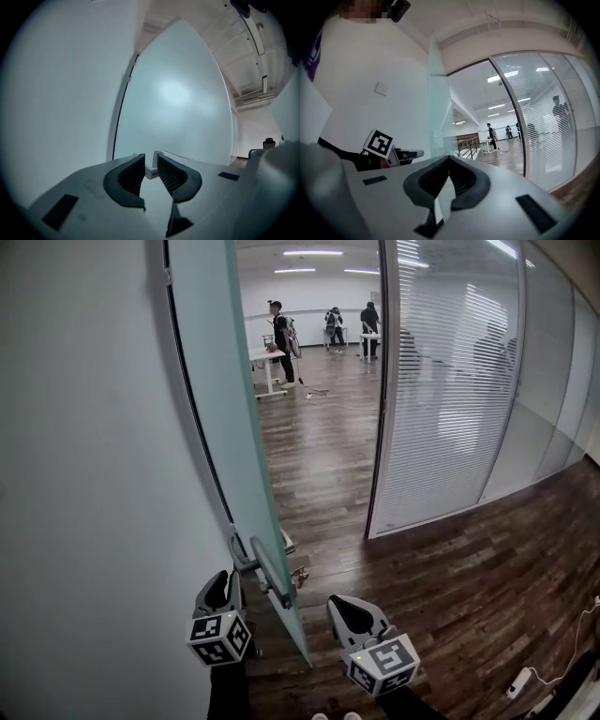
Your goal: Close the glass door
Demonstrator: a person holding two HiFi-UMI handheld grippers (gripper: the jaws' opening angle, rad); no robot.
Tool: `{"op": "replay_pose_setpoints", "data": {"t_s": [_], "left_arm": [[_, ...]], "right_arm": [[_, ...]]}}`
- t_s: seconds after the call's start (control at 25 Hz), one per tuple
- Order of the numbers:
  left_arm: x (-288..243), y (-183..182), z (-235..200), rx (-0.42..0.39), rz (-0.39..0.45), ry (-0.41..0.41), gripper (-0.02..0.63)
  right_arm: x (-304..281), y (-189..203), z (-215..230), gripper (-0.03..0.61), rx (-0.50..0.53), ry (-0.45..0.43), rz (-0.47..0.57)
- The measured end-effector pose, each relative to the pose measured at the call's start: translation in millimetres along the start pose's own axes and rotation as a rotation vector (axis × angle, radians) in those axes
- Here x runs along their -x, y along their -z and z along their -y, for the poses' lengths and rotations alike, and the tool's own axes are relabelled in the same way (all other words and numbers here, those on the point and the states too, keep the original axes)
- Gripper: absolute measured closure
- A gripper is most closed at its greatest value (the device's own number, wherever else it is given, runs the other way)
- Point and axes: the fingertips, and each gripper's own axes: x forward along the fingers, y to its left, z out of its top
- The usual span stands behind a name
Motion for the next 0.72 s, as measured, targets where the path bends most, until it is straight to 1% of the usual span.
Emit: {"op": "replay_pose_setpoints", "data": {"t_s": [0.12,0.2,0.28,0.36,0.44,0.52,0.6,0.72], "left_arm": [[-1,0,0,0.005,0.016,0.004,0.557],[-1,3,3,0.000,0.015,0.015,0.557],[-1,8,6,-0.009,0.002,0.020,0.557],[1,13,7,-0.005,-0.004,0.023,0.557],[4,15,4,0.005,-0.003,0.023,0.557],[8,14,1,0.010,0.002,0.023,0.557],[11,14,0,0.016,0.008,0.019,0.557],[12,15,-4,0.025,0.016,0.015,0.557]], "right_arm": [[-9,-16,-25,0.580,0.054,-0.060,0.038],[-20,-28,-42,0.580,0.122,-0.092,0.065],[-31,-33,-51,0.580,0.177,-0.097,0.086],[-39,-37,-51,0.580,0.203,-0.047,0.087],[-45,-41,-45,0.579,0.226,0.042,0.090],[-48,-43,-39,0.524,0.222,0.095,0.092],[-51,-41,-37,0.492,0.203,0.098,0.083],[-59,-33,-41,0.492,0.191,0.068,0.059]]}}
